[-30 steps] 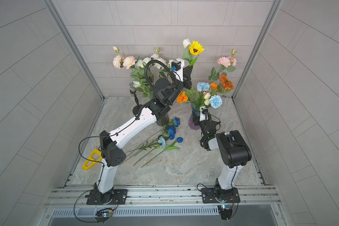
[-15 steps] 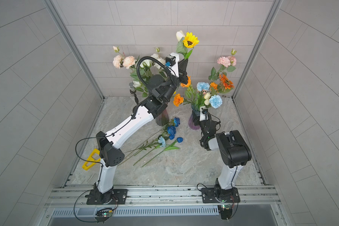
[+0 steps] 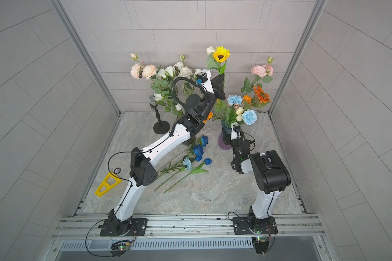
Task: Pick out blue flowers from the vase
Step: Place the flower in the vase.
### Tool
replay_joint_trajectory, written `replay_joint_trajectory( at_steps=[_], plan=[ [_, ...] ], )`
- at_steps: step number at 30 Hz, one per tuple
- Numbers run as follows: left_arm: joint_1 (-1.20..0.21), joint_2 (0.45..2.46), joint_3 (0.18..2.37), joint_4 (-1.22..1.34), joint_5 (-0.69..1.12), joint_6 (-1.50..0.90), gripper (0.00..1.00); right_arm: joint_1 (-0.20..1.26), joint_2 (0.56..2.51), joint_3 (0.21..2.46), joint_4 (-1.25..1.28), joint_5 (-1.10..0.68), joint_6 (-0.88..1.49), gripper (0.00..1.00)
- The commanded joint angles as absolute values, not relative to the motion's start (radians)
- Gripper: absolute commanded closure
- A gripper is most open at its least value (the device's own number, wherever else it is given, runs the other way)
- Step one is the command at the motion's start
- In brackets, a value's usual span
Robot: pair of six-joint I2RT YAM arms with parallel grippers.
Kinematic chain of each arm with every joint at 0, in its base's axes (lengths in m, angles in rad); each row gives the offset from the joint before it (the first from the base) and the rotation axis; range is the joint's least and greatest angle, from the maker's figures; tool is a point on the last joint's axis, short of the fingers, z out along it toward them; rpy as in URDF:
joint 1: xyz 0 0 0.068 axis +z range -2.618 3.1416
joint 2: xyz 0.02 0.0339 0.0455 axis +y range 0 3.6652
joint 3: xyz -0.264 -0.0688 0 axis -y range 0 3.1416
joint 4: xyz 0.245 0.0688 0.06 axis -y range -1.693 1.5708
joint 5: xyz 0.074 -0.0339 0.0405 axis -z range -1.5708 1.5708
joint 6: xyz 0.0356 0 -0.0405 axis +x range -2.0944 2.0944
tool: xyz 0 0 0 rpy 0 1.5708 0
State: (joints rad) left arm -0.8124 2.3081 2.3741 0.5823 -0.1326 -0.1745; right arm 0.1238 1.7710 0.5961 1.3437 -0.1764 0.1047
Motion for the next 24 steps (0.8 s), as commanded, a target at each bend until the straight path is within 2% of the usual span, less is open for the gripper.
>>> replay_joint_trajectory(
  at_steps=[1, 6, 24],
  plan=[
    [-0.823, 2.314, 2.378, 0.684, -0.164, -0.243, 1.0, 0.13, 1.749, 0.614, 1.413, -0.195, 0.112, 0.35],
    [-0.831, 2.34, 2.36, 0.712, -0.181, -0.28, 1.0, 0.13, 1.752, 0.61, 1.413, -0.194, 0.115, 0.35],
    [-0.849, 2.251, 1.993, 0.896, -0.224, -0.294, 1.0, 0.117, 1.745, 0.601, 1.413, -0.202, 0.121, 0.35]
  ],
)
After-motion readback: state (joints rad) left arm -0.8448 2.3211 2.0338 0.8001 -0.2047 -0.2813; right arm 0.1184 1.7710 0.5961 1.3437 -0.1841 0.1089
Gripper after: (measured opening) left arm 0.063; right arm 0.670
